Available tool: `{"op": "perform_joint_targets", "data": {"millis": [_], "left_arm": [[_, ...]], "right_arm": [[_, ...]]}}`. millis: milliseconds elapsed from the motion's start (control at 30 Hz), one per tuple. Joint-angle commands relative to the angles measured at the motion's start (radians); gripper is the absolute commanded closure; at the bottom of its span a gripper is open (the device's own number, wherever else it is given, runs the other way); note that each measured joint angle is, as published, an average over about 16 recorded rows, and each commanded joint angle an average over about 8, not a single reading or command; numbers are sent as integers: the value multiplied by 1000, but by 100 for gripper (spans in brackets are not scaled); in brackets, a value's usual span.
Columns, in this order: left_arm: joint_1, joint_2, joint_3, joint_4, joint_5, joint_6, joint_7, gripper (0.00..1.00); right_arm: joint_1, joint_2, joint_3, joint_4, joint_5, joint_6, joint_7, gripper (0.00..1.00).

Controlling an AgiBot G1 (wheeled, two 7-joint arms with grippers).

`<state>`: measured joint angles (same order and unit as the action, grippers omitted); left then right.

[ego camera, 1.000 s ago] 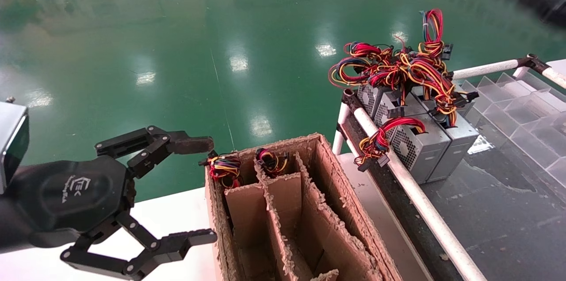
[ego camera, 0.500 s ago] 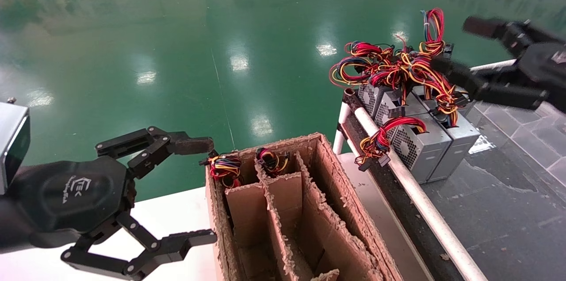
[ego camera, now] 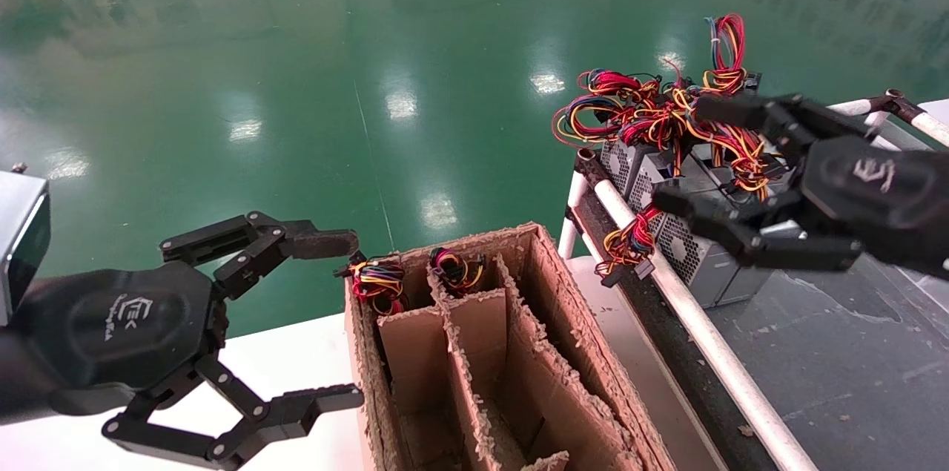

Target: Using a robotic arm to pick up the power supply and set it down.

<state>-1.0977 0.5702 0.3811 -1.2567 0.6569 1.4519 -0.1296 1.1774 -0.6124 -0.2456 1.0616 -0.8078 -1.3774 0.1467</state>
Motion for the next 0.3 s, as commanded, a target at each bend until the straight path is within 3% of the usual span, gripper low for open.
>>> {"op": "perform_joint_targets", "data": {"millis": [33,300], "left_arm": [[0,0,0,0,0,0,0,0],[0,0,0,0,0,0,0,0]], "right_arm": [[-8,0,-3,18,6,-10,3,0],[-36,0,-12,78,27,-42,14,0]]}}
